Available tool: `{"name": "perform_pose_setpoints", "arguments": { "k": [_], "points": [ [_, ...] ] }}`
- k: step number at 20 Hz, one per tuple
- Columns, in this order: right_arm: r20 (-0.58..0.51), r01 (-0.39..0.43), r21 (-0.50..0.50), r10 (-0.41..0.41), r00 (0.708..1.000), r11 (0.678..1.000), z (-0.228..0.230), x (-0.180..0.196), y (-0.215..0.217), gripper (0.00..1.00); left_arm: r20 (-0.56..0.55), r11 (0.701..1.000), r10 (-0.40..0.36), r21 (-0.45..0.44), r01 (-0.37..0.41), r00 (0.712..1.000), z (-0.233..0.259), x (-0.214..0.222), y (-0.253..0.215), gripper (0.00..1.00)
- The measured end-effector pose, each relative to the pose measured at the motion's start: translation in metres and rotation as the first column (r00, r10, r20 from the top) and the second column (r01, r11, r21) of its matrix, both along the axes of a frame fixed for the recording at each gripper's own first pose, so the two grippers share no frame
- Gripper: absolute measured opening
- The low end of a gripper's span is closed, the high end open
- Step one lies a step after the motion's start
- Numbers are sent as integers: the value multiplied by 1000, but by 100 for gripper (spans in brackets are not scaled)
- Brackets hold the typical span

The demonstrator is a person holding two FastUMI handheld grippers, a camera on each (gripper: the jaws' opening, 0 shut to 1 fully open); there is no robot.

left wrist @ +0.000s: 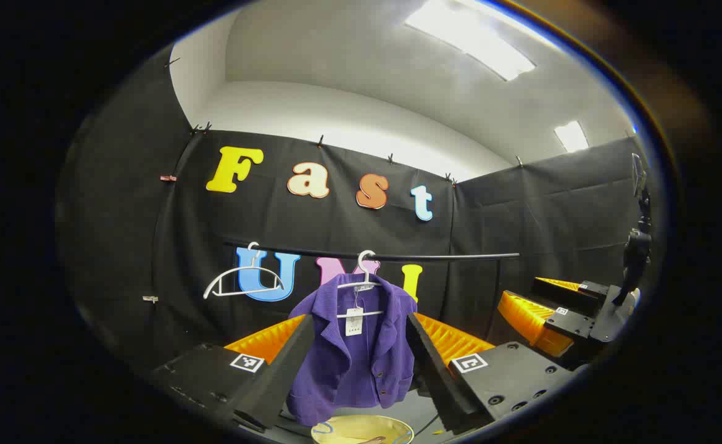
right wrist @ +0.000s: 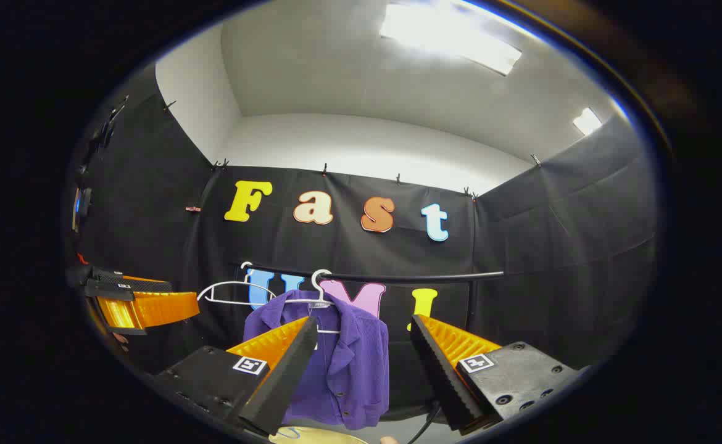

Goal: Grasp the clothes on the hanger with both hands and then place them into the laundry hamper below.

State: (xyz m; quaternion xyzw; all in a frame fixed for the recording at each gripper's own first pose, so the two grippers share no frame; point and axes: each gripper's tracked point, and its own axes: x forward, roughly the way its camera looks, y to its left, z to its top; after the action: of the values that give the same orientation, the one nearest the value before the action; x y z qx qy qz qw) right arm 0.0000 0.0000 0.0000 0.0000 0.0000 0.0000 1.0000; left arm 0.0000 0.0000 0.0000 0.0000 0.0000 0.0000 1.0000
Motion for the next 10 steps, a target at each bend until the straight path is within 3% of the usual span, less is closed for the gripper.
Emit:
{"name": "perform_pose_setpoints", "arguments": {
  "k": [10],
  "points": [
    [-14,-12,14,13,1000,1000,-2,0,0,97,-4,1000,-6,7,6,1000,-3,-2,-7,95]
  ]
}}
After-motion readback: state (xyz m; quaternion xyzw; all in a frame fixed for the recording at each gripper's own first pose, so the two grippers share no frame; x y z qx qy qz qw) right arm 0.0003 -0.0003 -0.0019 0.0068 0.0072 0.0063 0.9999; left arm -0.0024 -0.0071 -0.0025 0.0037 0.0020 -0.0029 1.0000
